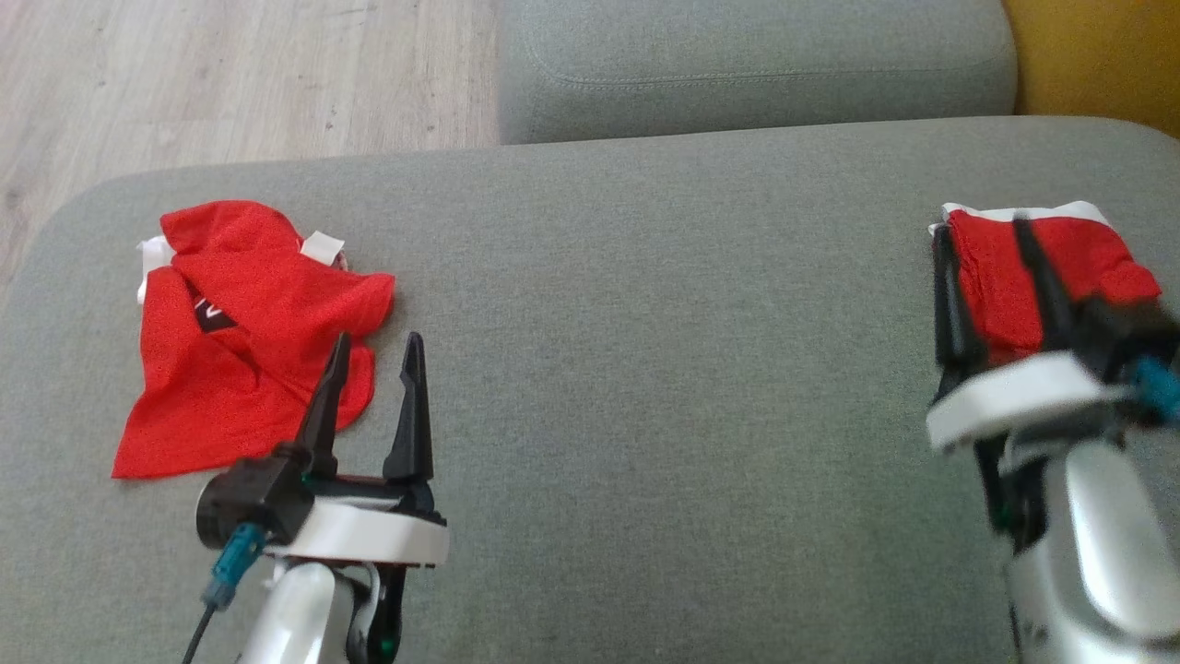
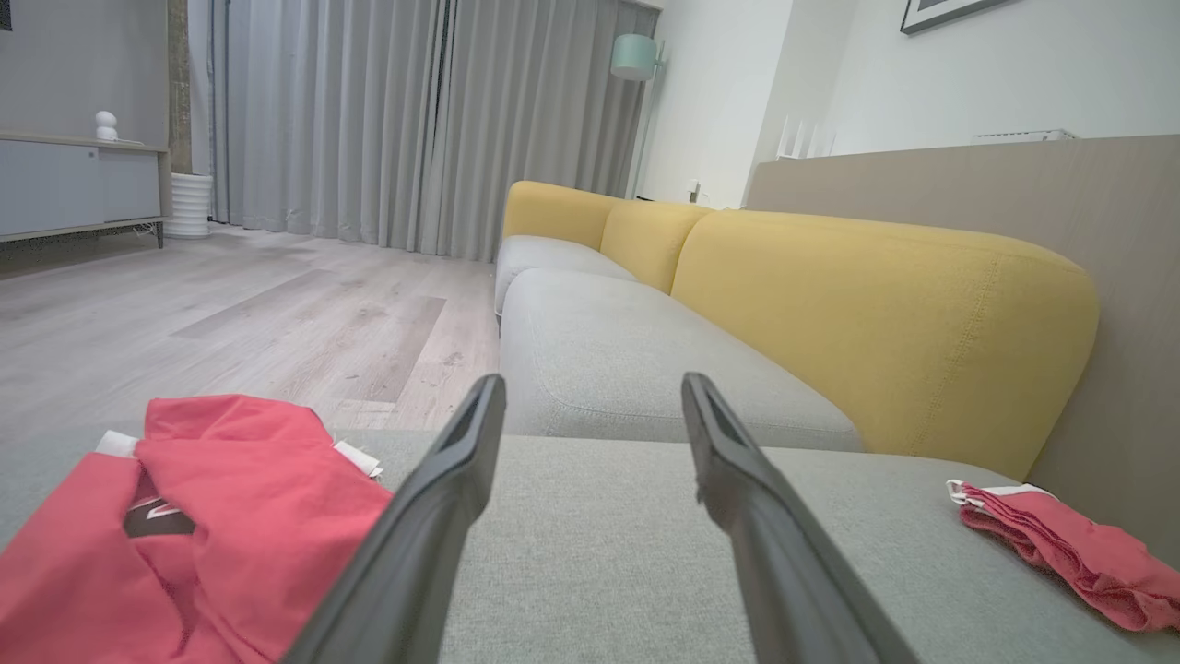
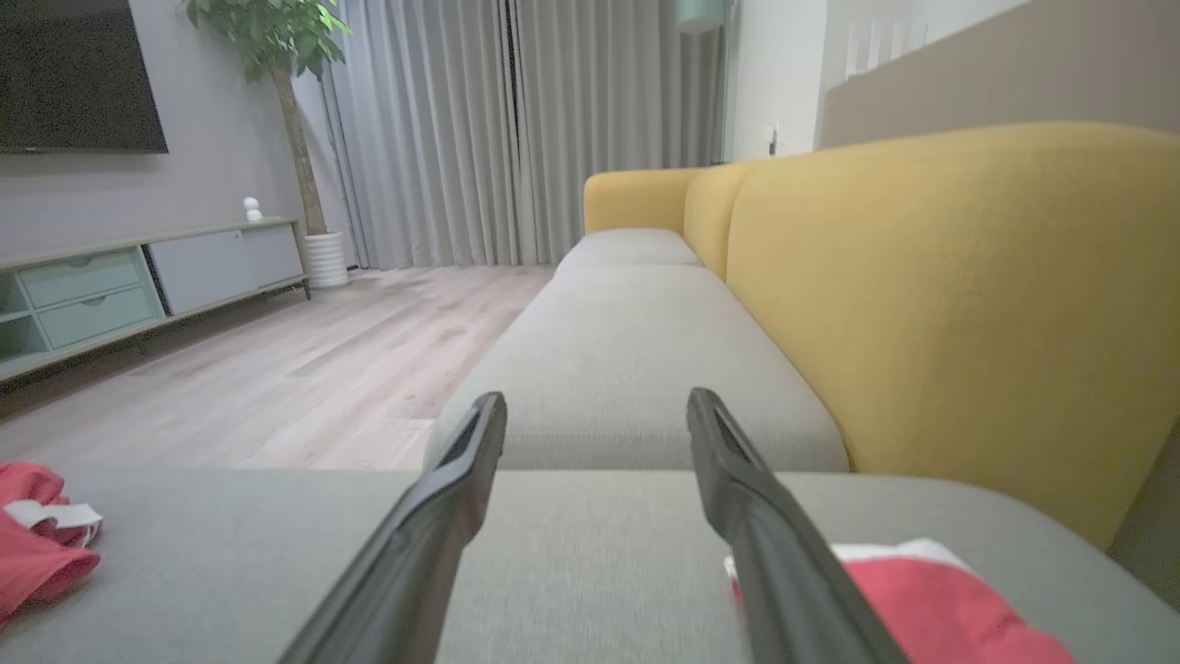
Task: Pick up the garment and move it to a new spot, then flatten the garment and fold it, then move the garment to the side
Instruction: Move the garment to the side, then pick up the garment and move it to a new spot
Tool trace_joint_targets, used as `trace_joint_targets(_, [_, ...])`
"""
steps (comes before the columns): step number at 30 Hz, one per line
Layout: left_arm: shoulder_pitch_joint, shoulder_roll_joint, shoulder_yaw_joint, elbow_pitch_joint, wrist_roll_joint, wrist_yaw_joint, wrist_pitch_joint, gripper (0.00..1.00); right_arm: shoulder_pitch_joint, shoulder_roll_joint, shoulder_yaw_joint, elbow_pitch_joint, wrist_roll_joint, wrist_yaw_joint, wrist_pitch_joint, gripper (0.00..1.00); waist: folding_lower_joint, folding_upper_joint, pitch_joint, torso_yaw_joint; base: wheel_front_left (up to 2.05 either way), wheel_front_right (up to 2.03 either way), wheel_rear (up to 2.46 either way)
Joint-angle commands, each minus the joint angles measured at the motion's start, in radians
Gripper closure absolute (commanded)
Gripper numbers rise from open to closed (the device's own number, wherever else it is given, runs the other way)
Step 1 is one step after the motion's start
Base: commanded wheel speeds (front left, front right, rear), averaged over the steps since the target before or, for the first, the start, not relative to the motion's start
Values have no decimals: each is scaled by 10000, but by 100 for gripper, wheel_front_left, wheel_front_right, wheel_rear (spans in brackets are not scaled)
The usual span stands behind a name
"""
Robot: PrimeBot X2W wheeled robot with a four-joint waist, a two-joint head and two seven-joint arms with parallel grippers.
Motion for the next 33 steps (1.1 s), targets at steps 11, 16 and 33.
trace_joint_targets(11, [207, 72, 334, -355, -68, 111, -63, 0, 1879, 356, 367, 5, 321, -7, -1133, 0, 2, -1, -113, 41, 0, 0, 0])
trace_joint_targets(16, [290, 72, 362, -399, -119, 142, -63, 0, 1930, 359, 491, 115, 608, -7, -1337, 0, 2, -1, -65, 24, 0, 0, 0])
trace_joint_targets(33, [174, 72, 300, -475, -154, 163, -63, 0, 1775, 361, 577, 160, 659, -7, -1495, 0, 2, -1, 57, 67, 0, 0, 0])
